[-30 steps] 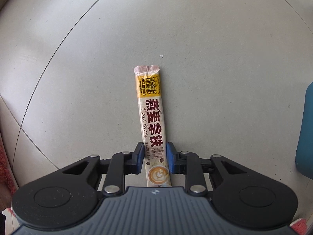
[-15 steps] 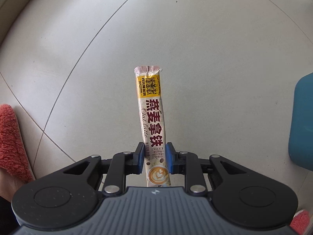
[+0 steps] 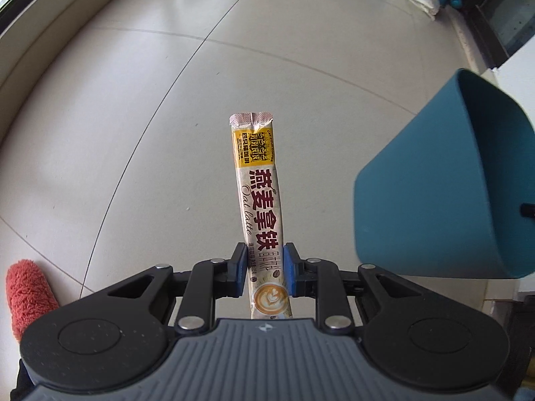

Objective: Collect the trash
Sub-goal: 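Carry the latte stick with the left gripper into the bin and release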

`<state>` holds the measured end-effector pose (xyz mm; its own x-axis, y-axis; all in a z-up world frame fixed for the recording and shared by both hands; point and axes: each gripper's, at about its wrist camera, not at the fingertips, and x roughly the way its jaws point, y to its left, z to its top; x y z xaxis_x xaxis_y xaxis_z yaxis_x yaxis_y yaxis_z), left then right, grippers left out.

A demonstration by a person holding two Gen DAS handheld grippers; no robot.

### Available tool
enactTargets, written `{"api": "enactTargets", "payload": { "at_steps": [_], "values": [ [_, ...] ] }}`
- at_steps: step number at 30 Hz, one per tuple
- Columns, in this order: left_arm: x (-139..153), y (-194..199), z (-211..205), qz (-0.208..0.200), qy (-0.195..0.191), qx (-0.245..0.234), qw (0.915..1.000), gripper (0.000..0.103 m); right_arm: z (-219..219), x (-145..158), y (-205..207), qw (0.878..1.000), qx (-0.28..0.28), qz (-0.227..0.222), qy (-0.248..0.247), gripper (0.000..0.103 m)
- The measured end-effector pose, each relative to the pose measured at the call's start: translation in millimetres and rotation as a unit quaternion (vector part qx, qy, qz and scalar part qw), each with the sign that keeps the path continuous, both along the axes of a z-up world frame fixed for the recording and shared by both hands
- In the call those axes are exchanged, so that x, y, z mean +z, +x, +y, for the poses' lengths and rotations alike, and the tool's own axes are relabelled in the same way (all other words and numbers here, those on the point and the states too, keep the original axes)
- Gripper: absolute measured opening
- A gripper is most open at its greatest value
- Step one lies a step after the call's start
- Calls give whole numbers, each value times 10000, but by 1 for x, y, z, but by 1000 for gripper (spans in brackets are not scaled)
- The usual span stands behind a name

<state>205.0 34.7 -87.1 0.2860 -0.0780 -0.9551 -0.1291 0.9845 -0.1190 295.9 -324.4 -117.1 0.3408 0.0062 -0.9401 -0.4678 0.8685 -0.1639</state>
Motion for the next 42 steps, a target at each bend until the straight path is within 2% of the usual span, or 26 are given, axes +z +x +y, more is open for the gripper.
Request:
{"api": "enactTargets", "payload": {
  "at_steps": [3, 7, 12, 17, 22, 27, 32, 36, 38, 41, 42],
  "values": [
    [38, 4, -28, -308, -62, -375, 9988, 22, -1, 0, 0, 10000, 0, -27, 29, 9],
    [80, 17, -70, -670, -126, -947, 9932, 22, -3, 0, 0, 9999, -42, -46, 115, 8],
    [99, 37, -133, -902, 17, -1549, 9838, 22, -1, 0, 1, 9999, -40, -46, 135, 8],
    [60, 51, -186, -654, 325, -1944, 9782, 22, -3, 0, 1, 9998, -51, -53, 201, 8],
    [19, 75, -217, -270, 531, -2092, 9761, 22, -2, -1, 0, 9998, -28, -84, 204, 8],
    [-28, 99, -239, 201, 639, -2028, 9769, 22, -2, -1, -2, 9997, -15, -121, 217, 8],
    [-73, 110, -253, 680, 839, -2078, 9722, 22, -2, -1, -5, 9997, 19, -158, 202, 8],
    [-94, 111, -258, 977, 952, -2050, 9692, 23, -3, 0, -7, 9995, -19, -170, 254, 8],
    [-98, 112, -259, 1083, 733, -2028, 9704, 25, -2, 0, -7, 9995, -36, -183, 258, 8],
    [-92, 109, -262, 941, 697, -2091, 9709, 33, -3, 0, -7, 9994, -98, -174, 286, 8],
    [-91, 108, -265, 902, 649, -2107, 9712, 45, -3, 1, -7, 9994, -113, -169, 298, 8]
  ]
}}
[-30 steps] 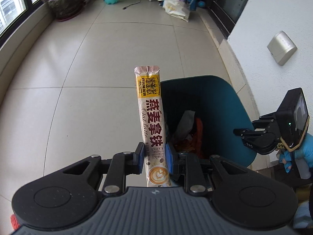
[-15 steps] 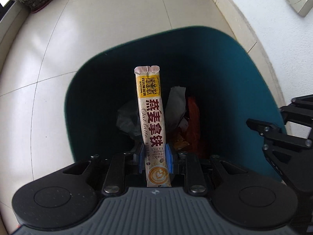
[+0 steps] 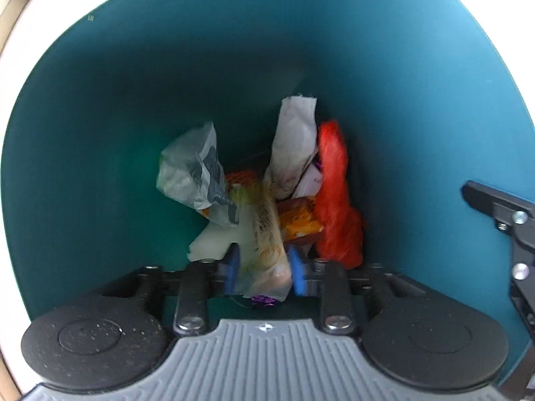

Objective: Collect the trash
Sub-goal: 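Carry the latte stick with the left gripper into the bin and release, then lower the teal bin to the floor with the right gripper and release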

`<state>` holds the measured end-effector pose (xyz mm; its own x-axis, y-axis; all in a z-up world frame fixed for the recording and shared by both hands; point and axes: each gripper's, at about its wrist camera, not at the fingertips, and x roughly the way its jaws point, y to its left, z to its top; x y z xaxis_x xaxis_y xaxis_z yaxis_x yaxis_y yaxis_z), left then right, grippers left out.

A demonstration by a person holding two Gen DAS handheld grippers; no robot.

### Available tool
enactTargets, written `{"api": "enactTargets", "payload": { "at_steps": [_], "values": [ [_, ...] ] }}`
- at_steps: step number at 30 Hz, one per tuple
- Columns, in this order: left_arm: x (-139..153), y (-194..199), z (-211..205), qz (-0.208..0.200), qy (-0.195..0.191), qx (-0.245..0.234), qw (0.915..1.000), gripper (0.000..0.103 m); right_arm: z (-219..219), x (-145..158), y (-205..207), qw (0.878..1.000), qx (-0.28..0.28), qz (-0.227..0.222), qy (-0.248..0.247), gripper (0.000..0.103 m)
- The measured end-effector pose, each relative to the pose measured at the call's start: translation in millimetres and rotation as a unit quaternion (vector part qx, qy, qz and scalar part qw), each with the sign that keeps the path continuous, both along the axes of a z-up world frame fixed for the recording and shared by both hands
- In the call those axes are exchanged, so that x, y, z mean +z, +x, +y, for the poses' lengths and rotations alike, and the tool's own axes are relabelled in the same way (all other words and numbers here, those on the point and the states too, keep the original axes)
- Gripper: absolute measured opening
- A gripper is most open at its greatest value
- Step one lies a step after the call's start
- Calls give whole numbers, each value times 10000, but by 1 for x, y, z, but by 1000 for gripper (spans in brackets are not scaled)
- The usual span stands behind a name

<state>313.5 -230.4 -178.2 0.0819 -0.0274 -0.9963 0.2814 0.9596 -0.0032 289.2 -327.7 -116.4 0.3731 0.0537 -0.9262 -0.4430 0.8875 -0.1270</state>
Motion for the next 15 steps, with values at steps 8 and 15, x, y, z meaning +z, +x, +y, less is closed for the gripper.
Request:
{"api": "enactTargets", "payload": {
  "at_steps": [8, 15],
  "values": [
    [30, -21, 2, -491, -148, -97, 9986, 66, 0, 5, -2, 9999, -125, -18, 10, 10],
    [67, -44, 14, -1030, -156, -85, 9945, 66, 0, 30, -17, 9994, -232, -249, 104, 14]
  ]
}}
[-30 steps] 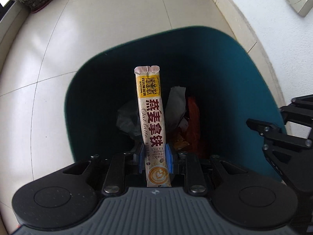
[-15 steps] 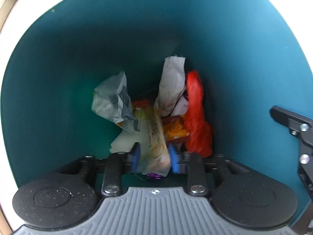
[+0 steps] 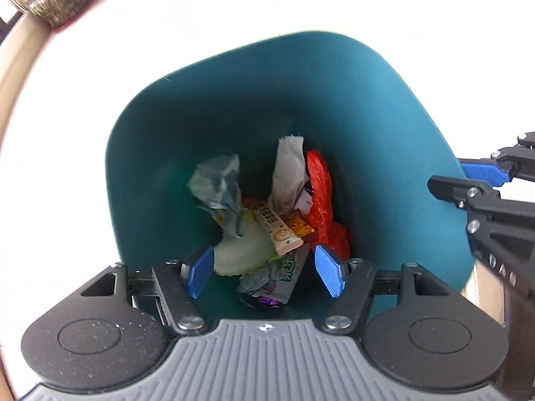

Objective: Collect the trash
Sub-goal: 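Lower the teal bin to the floor with the right gripper and release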

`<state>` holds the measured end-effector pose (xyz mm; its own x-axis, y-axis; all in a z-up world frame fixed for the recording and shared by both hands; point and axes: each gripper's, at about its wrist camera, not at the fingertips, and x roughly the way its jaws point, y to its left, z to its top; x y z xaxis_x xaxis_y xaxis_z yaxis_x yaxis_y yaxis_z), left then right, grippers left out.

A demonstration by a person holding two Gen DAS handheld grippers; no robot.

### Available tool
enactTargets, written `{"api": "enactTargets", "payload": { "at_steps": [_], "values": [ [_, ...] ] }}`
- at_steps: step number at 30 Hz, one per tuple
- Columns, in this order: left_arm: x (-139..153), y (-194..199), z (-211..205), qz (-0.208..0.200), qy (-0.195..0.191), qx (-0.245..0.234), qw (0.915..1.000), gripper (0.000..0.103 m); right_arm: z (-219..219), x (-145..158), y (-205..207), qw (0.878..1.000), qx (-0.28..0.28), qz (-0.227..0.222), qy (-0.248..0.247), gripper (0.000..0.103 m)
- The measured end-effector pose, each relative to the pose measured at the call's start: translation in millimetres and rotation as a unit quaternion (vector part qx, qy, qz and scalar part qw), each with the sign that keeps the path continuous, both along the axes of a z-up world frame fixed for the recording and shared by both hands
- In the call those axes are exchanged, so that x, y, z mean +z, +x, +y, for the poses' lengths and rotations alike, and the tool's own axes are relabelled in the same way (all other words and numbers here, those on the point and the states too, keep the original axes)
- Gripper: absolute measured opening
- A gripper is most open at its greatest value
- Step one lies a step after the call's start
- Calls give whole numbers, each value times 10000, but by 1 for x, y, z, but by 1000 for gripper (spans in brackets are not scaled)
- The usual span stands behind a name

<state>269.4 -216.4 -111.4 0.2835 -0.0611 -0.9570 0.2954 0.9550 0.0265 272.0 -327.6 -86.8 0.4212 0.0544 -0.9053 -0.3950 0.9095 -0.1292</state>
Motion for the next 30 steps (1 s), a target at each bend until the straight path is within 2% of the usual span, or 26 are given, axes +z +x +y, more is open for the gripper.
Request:
{"api": "enactTargets", "payload": {
  "at_steps": [10, 14, 16, 19, 22, 28, 30],
  "values": [
    [61, -55, 35, -758, -152, 132, 9969, 66, 5, 61, -46, 9973, -100, -547, 489, 15],
    [83, -77, 51, -1037, -253, 168, 9941, 66, 12, 84, -70, 9946, -78, -758, 704, 22],
    [93, -87, 61, -1139, -336, 227, 9927, 66, 14, 96, -82, 9928, -42, -729, 945, 22],
    [109, -103, 76, -1311, -477, 320, 9897, 66, 22, 110, -102, 9910, -31, -832, 1045, 24],
    [125, -121, 90, -1522, -562, 394, 9860, 66, 29, 122, -121, 9886, -48, -952, 1169, 38],
    [138, -153, 108, -1824, -622, 439, 9803, 66, 38, 140, -155, 9821, -214, -1216, 1426, 46],
    [139, -162, 111, -1904, -581, 411, 9791, 66, 39, 143, -165, 9790, -303, -1327, 1517, 56]
  ]
}}
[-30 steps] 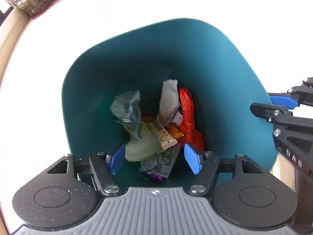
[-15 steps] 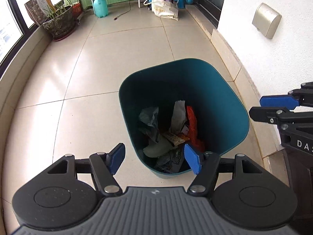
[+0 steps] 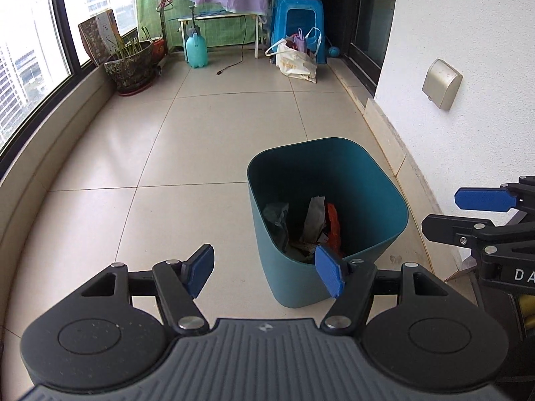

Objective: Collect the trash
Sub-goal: 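Lower the teal bin to the floor with the right gripper and release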

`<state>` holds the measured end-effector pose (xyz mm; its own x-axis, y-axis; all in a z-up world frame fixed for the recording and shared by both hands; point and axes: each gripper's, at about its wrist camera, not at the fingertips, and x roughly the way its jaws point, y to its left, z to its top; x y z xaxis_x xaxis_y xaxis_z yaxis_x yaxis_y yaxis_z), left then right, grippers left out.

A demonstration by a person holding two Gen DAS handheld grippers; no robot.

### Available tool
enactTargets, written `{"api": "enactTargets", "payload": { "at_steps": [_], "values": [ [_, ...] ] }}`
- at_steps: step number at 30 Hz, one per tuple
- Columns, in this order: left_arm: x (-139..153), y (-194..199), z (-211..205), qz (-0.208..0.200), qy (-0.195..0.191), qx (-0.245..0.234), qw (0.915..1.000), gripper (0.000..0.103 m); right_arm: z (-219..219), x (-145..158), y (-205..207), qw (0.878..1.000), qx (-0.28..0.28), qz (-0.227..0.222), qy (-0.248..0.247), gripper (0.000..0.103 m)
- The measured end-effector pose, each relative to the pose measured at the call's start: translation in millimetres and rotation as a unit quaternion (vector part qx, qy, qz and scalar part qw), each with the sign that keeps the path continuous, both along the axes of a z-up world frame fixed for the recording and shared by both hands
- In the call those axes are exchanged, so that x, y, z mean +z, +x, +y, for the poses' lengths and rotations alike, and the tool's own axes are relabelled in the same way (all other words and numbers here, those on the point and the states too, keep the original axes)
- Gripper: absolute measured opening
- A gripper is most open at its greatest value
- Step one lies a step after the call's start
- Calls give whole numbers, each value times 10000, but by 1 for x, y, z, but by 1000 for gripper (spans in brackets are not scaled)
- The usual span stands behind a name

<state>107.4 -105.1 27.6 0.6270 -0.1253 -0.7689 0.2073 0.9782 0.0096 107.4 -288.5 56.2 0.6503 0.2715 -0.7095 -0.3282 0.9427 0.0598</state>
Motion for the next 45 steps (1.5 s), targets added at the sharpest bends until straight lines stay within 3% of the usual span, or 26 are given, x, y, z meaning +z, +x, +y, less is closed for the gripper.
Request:
{"api": "enactTargets", "payload": {
  "at_steps": [7, 12, 21, 28, 45],
  "values": [
    [3, -29, 10, -241, -33, 20, 9997, 66, 3, 4, -30, 9990, -177, -356, 193, 65],
    [3, -42, 12, -346, -223, 6, 9992, 66, 7, 2, -45, 9977, -170, -644, 158, 78],
    [5, -55, 15, -541, -409, 73, 9977, 66, 6, -2, -51, 9957, -128, -883, 245, 94],
    [-1, -56, 26, -499, -637, 208, 9965, 69, 6, -3, -52, 9950, -213, -911, 356, 98],
    [-11, -60, 30, -562, -486, 326, 9967, 69, 12, -8, -55, 9948, -263, -907, 381, 103]
  ]
}}
